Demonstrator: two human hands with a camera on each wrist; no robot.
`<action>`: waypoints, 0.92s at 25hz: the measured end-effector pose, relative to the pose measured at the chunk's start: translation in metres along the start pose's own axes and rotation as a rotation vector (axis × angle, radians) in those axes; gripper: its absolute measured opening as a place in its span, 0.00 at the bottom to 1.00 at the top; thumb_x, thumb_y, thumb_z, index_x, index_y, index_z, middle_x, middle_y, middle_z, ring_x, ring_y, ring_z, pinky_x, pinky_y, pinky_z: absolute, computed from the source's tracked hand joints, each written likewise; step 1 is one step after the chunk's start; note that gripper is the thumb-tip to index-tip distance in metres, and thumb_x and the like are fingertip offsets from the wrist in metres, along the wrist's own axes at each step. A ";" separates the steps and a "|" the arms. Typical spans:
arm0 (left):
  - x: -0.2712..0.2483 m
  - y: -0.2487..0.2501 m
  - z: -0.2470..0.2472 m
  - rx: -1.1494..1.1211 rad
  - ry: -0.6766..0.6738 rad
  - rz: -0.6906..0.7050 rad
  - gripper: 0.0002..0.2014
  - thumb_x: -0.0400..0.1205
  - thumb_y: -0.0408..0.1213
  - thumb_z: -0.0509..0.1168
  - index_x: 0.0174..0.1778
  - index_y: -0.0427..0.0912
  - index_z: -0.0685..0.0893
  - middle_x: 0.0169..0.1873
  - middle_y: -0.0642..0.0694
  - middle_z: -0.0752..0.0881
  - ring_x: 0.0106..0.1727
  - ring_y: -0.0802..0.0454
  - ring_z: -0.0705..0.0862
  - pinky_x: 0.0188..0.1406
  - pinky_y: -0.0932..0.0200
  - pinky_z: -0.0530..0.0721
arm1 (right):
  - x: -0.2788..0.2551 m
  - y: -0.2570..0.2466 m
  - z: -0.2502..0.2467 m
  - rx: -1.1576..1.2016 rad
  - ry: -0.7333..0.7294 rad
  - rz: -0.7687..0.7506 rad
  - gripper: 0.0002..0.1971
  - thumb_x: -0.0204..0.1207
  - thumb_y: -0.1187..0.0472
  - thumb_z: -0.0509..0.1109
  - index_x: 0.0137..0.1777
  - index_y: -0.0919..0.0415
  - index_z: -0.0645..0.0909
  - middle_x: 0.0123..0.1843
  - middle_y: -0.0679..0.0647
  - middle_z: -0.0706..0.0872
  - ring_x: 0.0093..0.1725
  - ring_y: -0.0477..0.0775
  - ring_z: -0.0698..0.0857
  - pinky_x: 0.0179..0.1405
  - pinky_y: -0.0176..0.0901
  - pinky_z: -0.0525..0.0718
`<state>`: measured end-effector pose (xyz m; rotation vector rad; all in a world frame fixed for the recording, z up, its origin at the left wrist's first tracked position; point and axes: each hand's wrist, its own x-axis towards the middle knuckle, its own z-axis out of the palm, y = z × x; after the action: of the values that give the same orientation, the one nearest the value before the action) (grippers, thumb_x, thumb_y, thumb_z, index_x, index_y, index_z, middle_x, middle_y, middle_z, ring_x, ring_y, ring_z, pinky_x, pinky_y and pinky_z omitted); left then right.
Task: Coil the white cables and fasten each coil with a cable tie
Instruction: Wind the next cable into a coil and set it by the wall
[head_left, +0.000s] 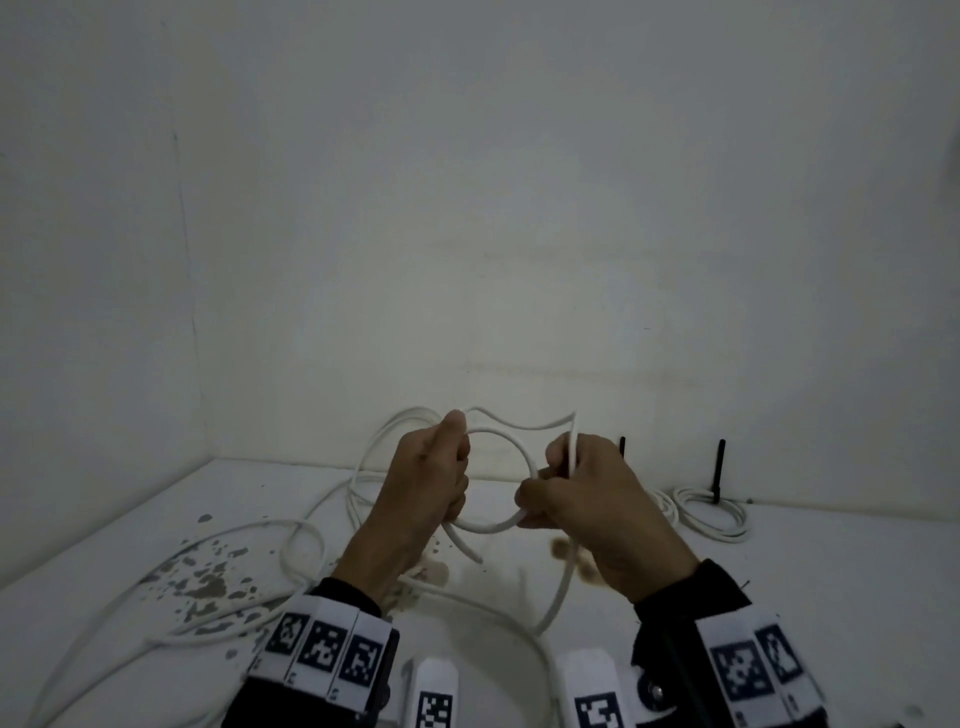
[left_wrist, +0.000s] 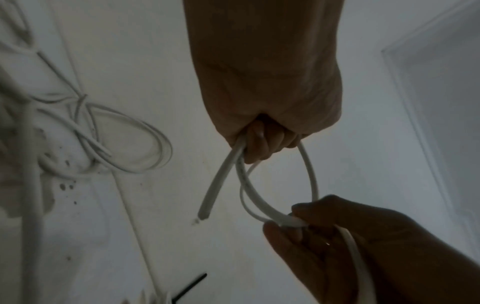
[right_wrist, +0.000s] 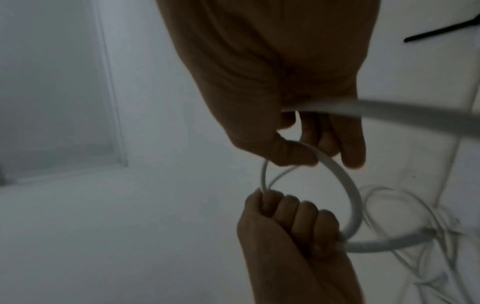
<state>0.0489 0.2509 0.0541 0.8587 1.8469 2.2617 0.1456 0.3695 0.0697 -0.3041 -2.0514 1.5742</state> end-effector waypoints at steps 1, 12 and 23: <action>-0.001 -0.001 0.000 -0.010 0.003 -0.002 0.23 0.90 0.44 0.53 0.26 0.46 0.65 0.18 0.52 0.60 0.19 0.56 0.55 0.20 0.62 0.55 | -0.002 -0.002 0.004 -0.053 0.040 -0.041 0.16 0.69 0.71 0.75 0.38 0.60 0.68 0.32 0.58 0.76 0.34 0.57 0.83 0.43 0.63 0.92; 0.007 0.003 -0.006 -0.444 -0.003 -0.280 0.25 0.88 0.45 0.54 0.21 0.49 0.65 0.13 0.54 0.57 0.11 0.60 0.53 0.14 0.71 0.50 | 0.008 0.014 -0.017 -0.015 0.033 0.083 0.13 0.87 0.59 0.64 0.47 0.70 0.83 0.35 0.61 0.86 0.25 0.55 0.87 0.26 0.45 0.82; -0.002 -0.016 0.018 0.429 0.063 0.324 0.24 0.89 0.48 0.50 0.26 0.43 0.69 0.14 0.56 0.67 0.19 0.60 0.66 0.22 0.65 0.66 | 0.001 0.002 0.008 0.370 -0.053 0.254 0.07 0.78 0.59 0.74 0.50 0.62 0.89 0.52 0.53 0.93 0.54 0.55 0.89 0.55 0.59 0.88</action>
<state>0.0551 0.2697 0.0399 1.2383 2.4294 2.1019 0.1403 0.3635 0.0668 -0.3989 -1.7635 2.0944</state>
